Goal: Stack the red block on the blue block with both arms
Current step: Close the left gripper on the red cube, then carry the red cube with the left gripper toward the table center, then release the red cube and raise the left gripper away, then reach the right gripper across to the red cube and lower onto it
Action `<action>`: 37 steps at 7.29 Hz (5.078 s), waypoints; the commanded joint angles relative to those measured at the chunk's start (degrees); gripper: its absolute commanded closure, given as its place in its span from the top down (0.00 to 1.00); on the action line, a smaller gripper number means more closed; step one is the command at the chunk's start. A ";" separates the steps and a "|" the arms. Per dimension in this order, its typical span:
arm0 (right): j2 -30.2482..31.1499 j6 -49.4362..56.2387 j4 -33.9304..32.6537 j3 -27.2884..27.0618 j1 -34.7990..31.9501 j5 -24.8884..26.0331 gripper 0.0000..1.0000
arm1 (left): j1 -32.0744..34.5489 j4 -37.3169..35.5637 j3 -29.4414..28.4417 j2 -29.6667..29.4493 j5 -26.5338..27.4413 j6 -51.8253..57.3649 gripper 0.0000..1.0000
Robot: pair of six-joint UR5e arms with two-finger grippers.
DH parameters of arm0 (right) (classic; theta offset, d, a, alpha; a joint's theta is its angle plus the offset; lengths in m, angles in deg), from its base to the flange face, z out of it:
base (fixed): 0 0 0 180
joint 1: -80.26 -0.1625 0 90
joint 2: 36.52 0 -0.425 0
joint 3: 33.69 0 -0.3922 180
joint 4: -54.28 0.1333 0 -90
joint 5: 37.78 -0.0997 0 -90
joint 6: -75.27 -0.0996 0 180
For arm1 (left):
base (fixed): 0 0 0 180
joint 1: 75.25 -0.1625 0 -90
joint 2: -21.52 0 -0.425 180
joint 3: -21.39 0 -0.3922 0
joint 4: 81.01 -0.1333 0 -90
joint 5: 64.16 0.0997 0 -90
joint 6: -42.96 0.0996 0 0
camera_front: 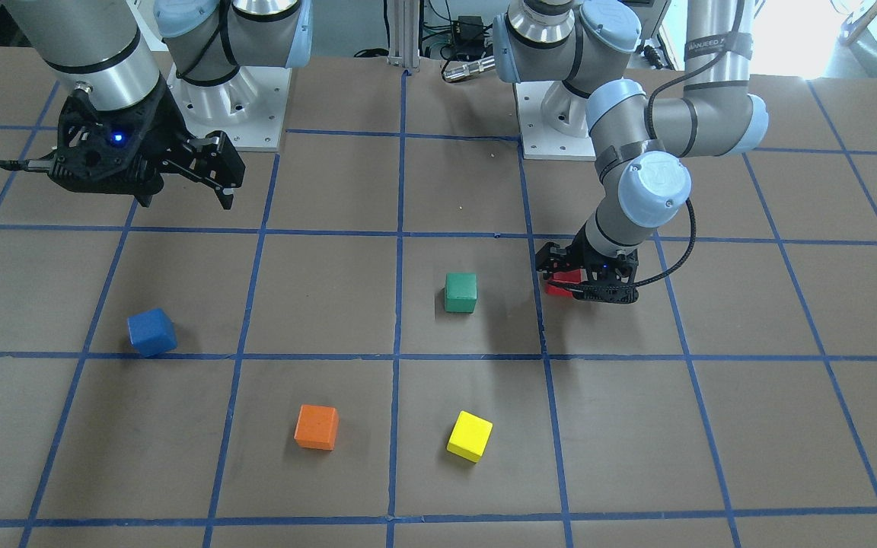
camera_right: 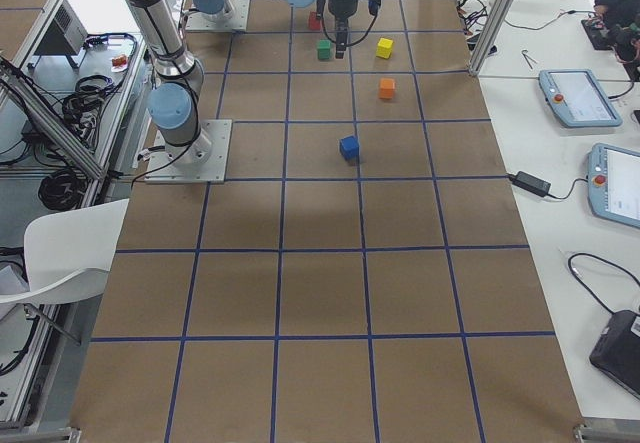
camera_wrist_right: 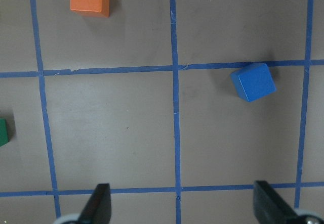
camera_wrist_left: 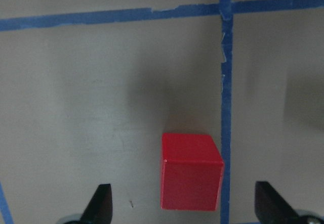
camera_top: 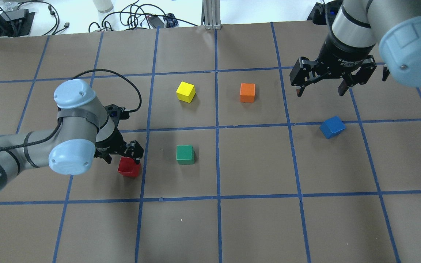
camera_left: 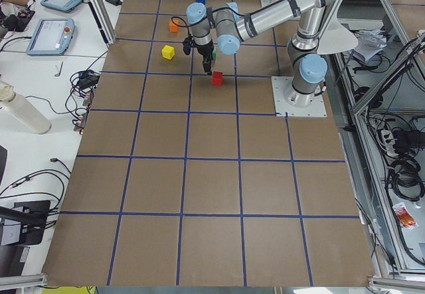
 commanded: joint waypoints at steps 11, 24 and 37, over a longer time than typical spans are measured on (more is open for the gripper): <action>-0.06 0.44 -0.04 -0.08 -0.08 0.18 1.00 | 16.00 5.92 -25.83 -8.17 -5.12 -16.32 0.13; -2.77 -0.17 -0.04 -0.69 -0.08 -0.09 1.00 | 19.87 13.39 -35.61 -10.52 -4.50 -18.70 1.00; -30.98 2.19 -28.69 5.46 -19.67 -1.67 1.00 | 8.92 37.48 -37.39 10.69 -2.75 -3.78 1.00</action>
